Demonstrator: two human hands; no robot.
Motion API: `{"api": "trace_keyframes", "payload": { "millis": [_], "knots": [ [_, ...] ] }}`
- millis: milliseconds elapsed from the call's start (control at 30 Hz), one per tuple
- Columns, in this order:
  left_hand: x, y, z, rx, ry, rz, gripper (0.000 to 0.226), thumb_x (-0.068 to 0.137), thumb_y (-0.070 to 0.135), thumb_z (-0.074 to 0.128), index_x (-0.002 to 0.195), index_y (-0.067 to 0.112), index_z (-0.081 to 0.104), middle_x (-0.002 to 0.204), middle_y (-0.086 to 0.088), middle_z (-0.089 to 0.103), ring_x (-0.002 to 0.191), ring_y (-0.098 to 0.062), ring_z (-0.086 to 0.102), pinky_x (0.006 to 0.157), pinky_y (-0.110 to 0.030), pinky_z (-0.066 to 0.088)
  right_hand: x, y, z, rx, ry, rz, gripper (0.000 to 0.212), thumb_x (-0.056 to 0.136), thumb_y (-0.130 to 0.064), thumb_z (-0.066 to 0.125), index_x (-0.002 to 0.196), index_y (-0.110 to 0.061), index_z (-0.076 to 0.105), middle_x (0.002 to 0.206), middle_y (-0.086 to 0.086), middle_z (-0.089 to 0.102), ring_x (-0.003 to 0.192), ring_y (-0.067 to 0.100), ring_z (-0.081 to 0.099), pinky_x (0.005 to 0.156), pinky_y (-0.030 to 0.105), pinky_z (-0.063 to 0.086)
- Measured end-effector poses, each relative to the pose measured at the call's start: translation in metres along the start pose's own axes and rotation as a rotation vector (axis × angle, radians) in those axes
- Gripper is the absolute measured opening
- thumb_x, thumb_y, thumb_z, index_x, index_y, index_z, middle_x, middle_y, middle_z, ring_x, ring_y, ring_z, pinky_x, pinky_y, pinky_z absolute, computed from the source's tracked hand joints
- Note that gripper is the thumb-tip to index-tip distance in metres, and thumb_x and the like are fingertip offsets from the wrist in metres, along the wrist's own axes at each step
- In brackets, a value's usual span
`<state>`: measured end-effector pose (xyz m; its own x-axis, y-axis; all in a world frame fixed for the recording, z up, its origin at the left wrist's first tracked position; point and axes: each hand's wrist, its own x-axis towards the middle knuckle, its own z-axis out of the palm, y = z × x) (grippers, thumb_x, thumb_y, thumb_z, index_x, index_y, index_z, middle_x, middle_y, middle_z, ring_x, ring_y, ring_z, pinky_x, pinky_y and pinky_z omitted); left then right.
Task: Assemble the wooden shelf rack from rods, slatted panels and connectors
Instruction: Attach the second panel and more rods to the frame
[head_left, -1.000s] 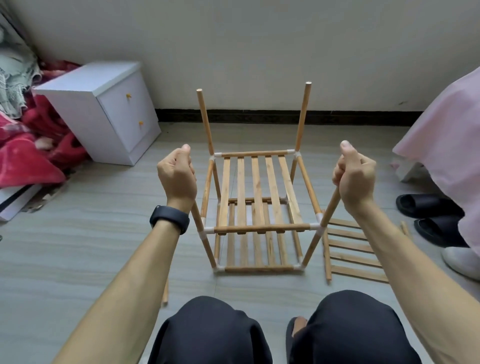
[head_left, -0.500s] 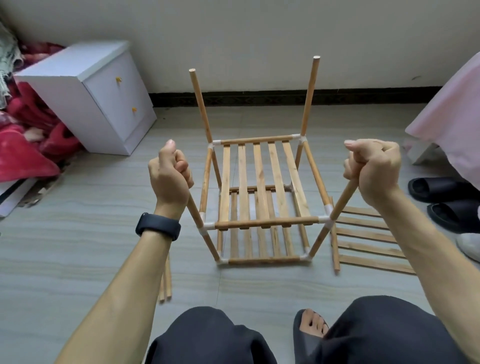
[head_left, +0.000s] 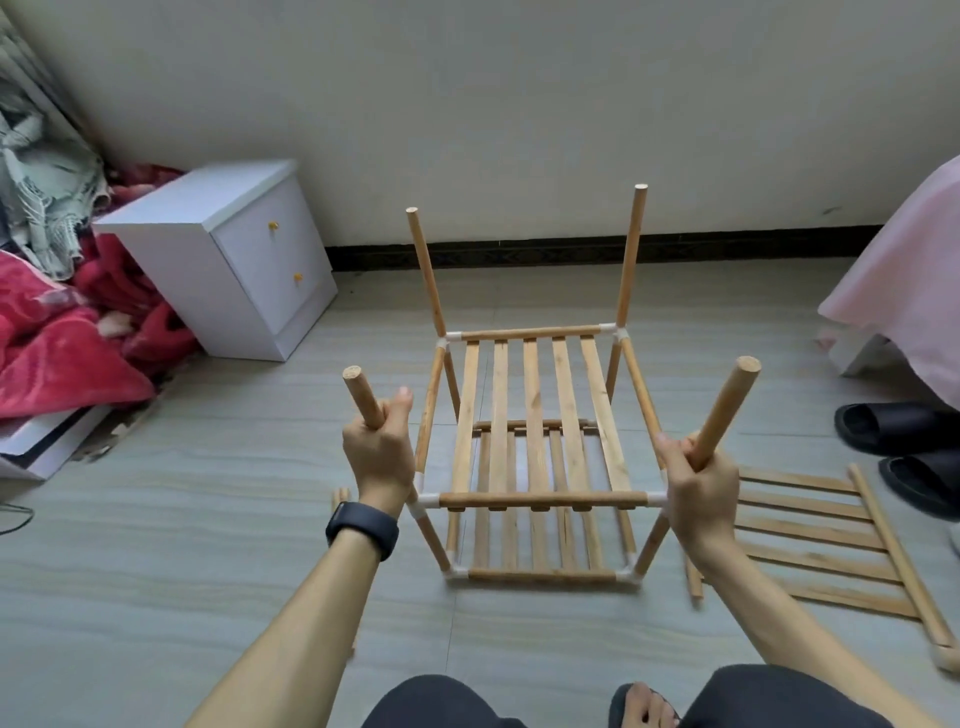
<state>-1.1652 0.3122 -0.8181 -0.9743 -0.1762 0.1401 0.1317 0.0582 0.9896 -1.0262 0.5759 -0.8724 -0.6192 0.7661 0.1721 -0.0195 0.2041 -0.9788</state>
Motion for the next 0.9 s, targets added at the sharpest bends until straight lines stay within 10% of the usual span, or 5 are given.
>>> {"api": "trace_keyframes", "payload": {
  "millis": [267, 533, 900],
  "knots": [
    [0.003, -0.053, 0.008, -0.029, 0.027, -0.022, 0.053, 0.09, 0.044, 0.059, 0.043, 0.025, 0.04, 0.039, 0.012, 0.032, 0.035, -0.008, 0.033, 0.038, -0.02, 0.029, 0.022, 0.022, 0.014, 0.109, 0.096, 0.034, 0.064, 0.076, -0.042, 0.064, 0.057, 0.015, 0.042, 0.043, 0.002, 0.038, 0.044, 0.023, 0.043, 0.049, 0.028, 0.038],
    [0.01, -0.059, 0.007, -0.051, -0.006, 0.032, 0.053, 0.092, 0.036, 0.06, 0.043, 0.026, 0.041, 0.04, 0.014, 0.032, 0.037, -0.009, 0.031, 0.041, -0.022, 0.026, 0.025, 0.028, 0.013, 0.167, -0.015, 0.014, 0.036, 0.073, -0.024, 0.06, 0.041, -0.02, 0.045, 0.038, -0.011, 0.035, 0.036, 0.013, 0.036, 0.045, 0.028, 0.033],
    [-0.01, -0.085, 0.005, 0.046, 0.077, -0.137, 0.046, 0.085, 0.048, 0.055, 0.054, 0.018, 0.038, 0.048, 0.003, 0.034, 0.049, -0.021, 0.038, 0.057, -0.039, 0.037, 0.0, 0.03, 0.016, 0.027, 0.169, 0.04, 0.04, 0.091, -0.04, 0.06, 0.063, -0.014, 0.047, 0.053, -0.005, 0.045, 0.054, 0.014, 0.05, 0.058, 0.031, 0.045]
  ]
}}
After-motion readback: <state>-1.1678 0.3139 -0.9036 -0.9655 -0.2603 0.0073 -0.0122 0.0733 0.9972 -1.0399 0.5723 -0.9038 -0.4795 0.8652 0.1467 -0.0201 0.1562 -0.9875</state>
